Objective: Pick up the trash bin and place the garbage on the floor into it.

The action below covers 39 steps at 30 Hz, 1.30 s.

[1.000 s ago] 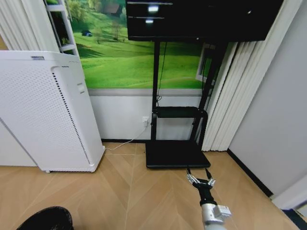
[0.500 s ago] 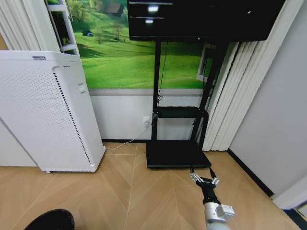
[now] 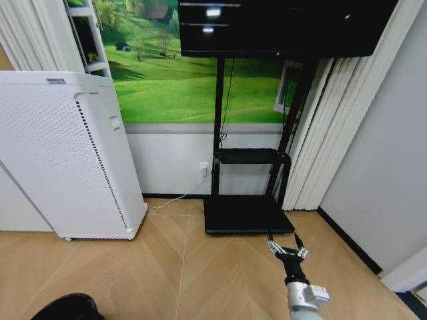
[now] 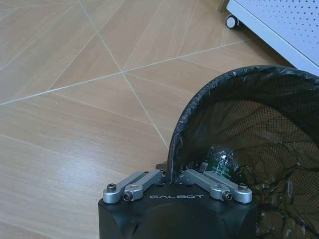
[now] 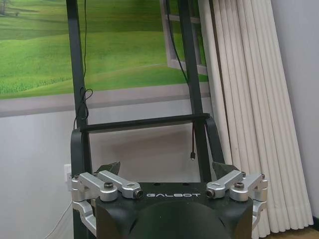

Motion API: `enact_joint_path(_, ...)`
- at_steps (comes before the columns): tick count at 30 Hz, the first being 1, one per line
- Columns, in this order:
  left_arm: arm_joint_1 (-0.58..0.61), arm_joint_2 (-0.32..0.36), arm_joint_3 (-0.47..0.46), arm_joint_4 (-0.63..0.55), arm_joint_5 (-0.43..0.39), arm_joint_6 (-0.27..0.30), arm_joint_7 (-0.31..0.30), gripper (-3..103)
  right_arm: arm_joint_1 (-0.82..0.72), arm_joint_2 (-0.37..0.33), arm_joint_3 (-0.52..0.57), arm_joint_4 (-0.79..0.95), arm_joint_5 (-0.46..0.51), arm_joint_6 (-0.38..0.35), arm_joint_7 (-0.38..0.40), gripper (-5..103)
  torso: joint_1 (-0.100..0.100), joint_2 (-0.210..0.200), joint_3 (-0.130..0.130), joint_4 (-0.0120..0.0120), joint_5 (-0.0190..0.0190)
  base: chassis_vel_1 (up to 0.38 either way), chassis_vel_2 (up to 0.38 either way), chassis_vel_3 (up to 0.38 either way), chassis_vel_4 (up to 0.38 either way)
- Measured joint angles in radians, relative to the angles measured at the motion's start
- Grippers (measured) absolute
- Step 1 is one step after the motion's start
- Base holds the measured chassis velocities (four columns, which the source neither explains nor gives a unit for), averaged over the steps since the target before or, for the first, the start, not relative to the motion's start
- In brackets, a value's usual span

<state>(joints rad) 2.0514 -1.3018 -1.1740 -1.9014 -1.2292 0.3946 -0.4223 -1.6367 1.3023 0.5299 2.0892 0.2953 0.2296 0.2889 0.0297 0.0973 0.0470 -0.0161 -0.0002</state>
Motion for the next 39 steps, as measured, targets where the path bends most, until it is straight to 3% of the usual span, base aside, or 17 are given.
enact_joint_path(1,0.002,-0.002,-0.001,0.002,0.006,0.0,-0.007,4,0.001,0.0,0.0,-0.002,0.0,0.0,0.002,100,0.0,0.0,0.0,0.0,0.0,0.0,0.0,0.0,0.0)
enact_joint_path(3,0.002,-0.003,-0.003,0.006,0.007,0.002,-0.014,4,-0.001,0.001,0.001,-0.003,0.0,0.0,0.003,100,0.0,0.0,0.0,0.0003,-0.0003,0.0,0.0,0.0,0.0)
enact_joint_path(5,-0.001,-0.002,-0.01,0.01,0.006,0.003,-0.021,20,-0.015,0.002,0.004,-0.008,0.001,0.006,0.004,100,0.0,0.0,0.0,0.0,0.0002,0.0,0.0,0.0,0.0)
enact_joint_path(9,-0.004,0.0,-0.013,0.011,0.005,0.005,-0.025,26,-0.015,0.001,0.006,-0.01,0.001,0.009,0.004,100,0.0,0.0,0.0,0.0001,0.0,0.0,0.0,0.0,0.0)
enact_joint_path(10,-0.007,0.002,-0.015,0.012,0.008,0.005,-0.026,36,-0.012,0.0,0.008,-0.01,0.003,0.009,0.006,100,0.0,0.0,0.0,0.0001,-0.0001,0.0,0.0,0.0,0.0)
enact_joint_path(14,-0.009,0.01,-0.031,0.006,0.016,0.006,-0.026,53,-0.01,-0.003,0.009,-0.009,0.006,0.009,0.009,100,0.0,0.0,0.0,0.0001,0.0001,0.0,0.0,0.0,0.0)
enact_joint_path(18,-0.003,0.012,-0.044,-0.006,0.034,-0.005,-0.024,58,-0.009,-0.003,0.011,-0.009,0.005,0.008,0.011,100,0.0,0.0,0.0,0.0001,0.0003,0.0,0.0,0.0,0.0)
enact_joint_path(19,0.002,0.013,-0.056,-0.016,0.077,-0.022,-0.016,69,-0.01,-0.004,0.019,-0.004,0.003,-0.003,0.013,100,0.0,0.0,0.0,0.0002,0.0002,0.0,0.0,0.0,0.0)
enact_joint_path(21,0.013,0.018,-0.074,-0.054,0.105,-0.029,-0.011,80,-0.014,-0.011,0.028,0.007,0.003,-0.013,0.015,100,0.0,0.0,0.0,0.0001,0.0002,0.0,0.0,0.0,0.0)
enact_joint_path(22,0.013,0.018,-0.074,-0.054,0.105,-0.029,-0.011,80,-0.014,-0.011,0.028,0.007,0.003,-0.013,0.015,100,0.0,0.0,0.0,0.0001,0.0002,0.0,0.0,0.0,0.0)
enact_joint_path(24,0.021,0.017,-0.09,-0.111,0.108,-0.026,-0.014,90,-0.015,-0.021,0.037,0.014,0.005,-0.021,0.015,100,0.0,0.0,0.0,0.0001,0.0003,0.0,0.0,0.0,0.0)
enact_joint_path(26,0.025,0.015,-0.096,-0.134,0.11,-0.022,-0.018,90,-0.017,-0.024,0.041,0.018,0.01,-0.028,0.015,100,0.0,0.0,0.0,0.0001,0.0002,0.0,0.0,0.0,0.0)
enact_joint_path(27,0.036,0.008,-0.107,-0.183,0.111,-0.012,-0.023,98,-0.024,-0.028,0.052,0.028,0.016,-0.038,0.015,100,0.0,0.0,0.0,0.0001,0.0003,0.0,0.0,0.0,0.0)
enact_joint_path(32,0.064,-0.011,-0.132,-0.335,0.127,-0.006,-0.022,100,-0.05,-0.036,0.09,0.041,0.015,-0.057,0.009,100,0.0,0.0,0.0,0.0002,0.0006,0.0,0.0,0.0,0.0)
enact_joint_path(34,0.045,-0.009,-0.142,-0.433,0.178,-0.014,-0.012,100,-0.081,-0.044,0.121,0.059,0.009,-0.088,-0.002,100,0.0,0.0,0.0,0.0003,0.0006,0.0,0.0,0.0,0.0)
enact_joint_path(36,0.037,-0.005,-0.141,-0.448,0.19,-0.016,-0.007,100,-0.088,-0.045,0.126,0.066,0.009,-0.092,-0.004,100,0.0,0.0,0.0,0.0002,0.0005,0.0,0.0,0.0,0.0)
enact_joint_path(39,-0.046,0.061,-0.083,-0.511,0.334,-0.072,0.115,100,-0.139,-0.049,0.145,0.116,0.007,-0.113,-0.018,100,0.0,0.0,0.0,0.0,0.0002,0.0,0.0,0.0,0.0)
